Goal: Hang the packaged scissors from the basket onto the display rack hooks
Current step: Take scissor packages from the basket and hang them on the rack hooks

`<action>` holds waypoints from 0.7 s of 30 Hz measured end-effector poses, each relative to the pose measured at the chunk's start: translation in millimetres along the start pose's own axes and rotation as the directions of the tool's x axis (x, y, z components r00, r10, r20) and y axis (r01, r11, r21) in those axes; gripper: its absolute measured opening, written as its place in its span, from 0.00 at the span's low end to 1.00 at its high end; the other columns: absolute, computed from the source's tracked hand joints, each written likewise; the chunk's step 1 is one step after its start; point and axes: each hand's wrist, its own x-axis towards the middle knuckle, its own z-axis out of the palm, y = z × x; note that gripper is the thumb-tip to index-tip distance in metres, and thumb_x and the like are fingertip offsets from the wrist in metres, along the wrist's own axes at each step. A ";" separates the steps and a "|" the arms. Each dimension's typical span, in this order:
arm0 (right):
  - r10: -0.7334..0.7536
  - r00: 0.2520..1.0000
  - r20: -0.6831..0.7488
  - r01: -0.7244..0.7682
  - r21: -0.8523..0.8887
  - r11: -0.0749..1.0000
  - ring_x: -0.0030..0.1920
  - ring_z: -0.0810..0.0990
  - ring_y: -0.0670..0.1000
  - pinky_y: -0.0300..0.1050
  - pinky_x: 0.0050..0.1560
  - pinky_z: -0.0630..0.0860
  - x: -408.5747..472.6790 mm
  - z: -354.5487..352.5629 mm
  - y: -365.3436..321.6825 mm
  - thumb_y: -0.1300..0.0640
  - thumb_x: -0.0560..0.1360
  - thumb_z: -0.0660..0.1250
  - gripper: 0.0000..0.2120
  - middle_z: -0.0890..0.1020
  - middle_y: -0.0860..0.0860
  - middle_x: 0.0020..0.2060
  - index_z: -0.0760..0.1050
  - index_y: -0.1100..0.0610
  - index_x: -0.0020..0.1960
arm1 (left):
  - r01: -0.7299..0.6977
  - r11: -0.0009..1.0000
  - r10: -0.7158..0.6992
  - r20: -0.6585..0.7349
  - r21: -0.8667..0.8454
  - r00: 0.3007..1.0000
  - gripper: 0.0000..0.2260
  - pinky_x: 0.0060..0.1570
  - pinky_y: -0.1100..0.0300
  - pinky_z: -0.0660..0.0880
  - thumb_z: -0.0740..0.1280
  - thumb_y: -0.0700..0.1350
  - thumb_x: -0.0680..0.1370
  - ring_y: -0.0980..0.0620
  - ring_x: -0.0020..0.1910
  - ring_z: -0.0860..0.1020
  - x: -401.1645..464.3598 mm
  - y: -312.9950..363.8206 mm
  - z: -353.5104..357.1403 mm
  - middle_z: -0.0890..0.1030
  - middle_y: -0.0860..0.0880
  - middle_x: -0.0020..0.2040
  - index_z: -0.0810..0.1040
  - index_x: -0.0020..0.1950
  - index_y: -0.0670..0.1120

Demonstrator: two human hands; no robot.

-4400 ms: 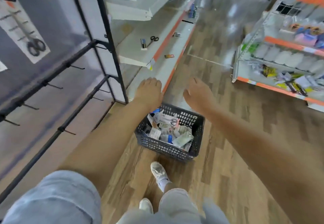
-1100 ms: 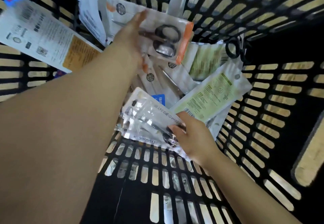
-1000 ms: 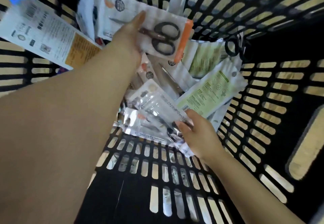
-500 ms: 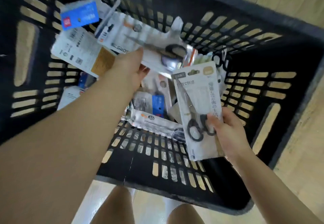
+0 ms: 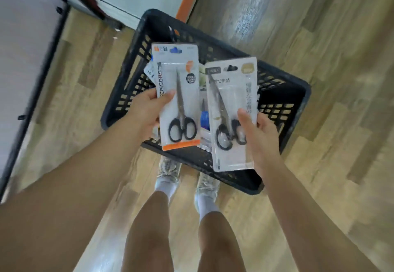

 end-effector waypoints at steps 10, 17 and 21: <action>-0.412 0.899 0.149 0.406 0.075 0.911 0.32 0.75 0.40 0.29 0.32 0.71 -155.3 4.4 -245.9 0.52 0.76 0.66 0.06 0.77 0.44 0.33 0.77 0.55 0.46 | -0.387 0.881 0.377 -0.090 -0.273 0.922 0.09 0.52 0.48 0.79 0.71 0.45 0.75 0.46 0.45 0.82 -208.3 203.7 -52.0 0.84 0.43 0.47 0.81 0.51 0.40; -0.729 0.639 0.248 0.719 0.145 0.680 0.37 0.74 0.48 0.38 0.38 0.71 -299.6 13.9 -417.2 0.49 0.77 0.64 0.14 0.77 0.57 0.38 0.74 0.62 0.47 | -0.727 0.652 0.659 -0.314 -0.215 0.684 0.05 0.48 0.51 0.80 0.67 0.48 0.78 0.45 0.46 0.82 -404.7 340.3 -145.7 0.83 0.45 0.47 0.78 0.48 0.46; -0.831 0.483 0.276 0.808 0.227 0.544 0.37 0.73 0.44 0.32 0.36 0.70 -377.3 26.6 -484.2 0.49 0.77 0.64 0.12 0.76 0.50 0.38 0.73 0.59 0.47 | -0.833 0.516 0.723 -0.420 -0.199 0.548 0.05 0.36 0.56 0.80 0.66 0.46 0.79 0.50 0.32 0.80 -494.5 376.3 -192.1 0.82 0.49 0.35 0.77 0.46 0.46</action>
